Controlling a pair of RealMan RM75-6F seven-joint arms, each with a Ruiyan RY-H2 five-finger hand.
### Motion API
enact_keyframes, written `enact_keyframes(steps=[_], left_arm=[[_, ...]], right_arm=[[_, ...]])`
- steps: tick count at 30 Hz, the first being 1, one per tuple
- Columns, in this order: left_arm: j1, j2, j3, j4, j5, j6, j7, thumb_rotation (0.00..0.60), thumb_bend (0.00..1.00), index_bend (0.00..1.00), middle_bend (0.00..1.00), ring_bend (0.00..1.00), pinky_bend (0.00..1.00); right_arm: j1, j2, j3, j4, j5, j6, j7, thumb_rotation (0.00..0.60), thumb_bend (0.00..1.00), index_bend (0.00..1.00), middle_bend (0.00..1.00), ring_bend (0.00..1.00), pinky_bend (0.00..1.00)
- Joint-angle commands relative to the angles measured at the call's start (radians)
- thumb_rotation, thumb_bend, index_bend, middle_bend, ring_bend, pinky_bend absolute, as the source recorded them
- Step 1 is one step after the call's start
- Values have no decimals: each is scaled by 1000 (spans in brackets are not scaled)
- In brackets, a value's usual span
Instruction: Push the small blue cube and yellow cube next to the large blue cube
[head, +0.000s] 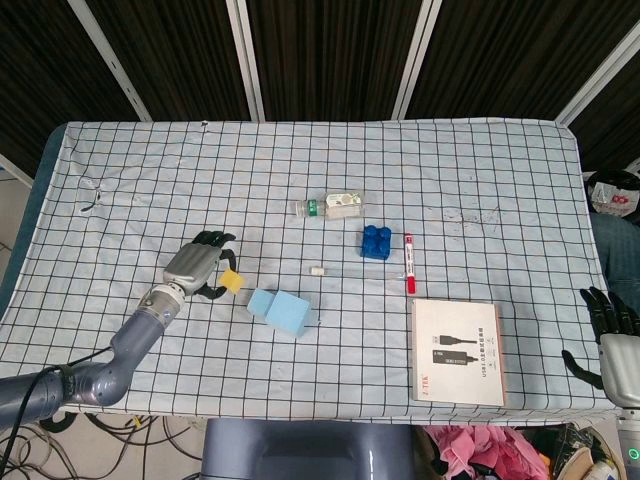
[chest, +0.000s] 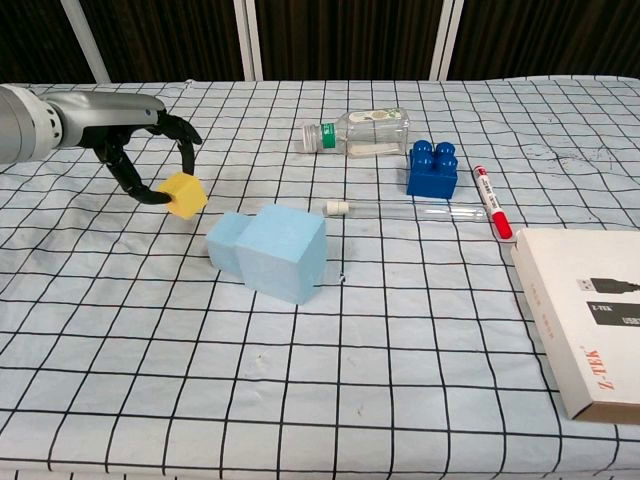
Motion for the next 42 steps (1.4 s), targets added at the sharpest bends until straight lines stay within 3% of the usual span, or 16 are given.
enact_keyframes(steps=[1,17,42], left_arm=[[-2,-13,18,-21,-37,41,46,600,314,444,93,0,0],[-53,-72,33,-25,-167,46,128,600,314,436,90,0,0],[-96,-148,30,27,-240,83,186,600,313,407,88,0,0]], right_arm=[[0,1,0,-1,-1,1,0,600,221,0,41,0,107],[-4,7,3,-1,1,7,13,600,220,0,41,0,107],[-6,12,5,-4,0,12,21,600,221,0,41,0,107]])
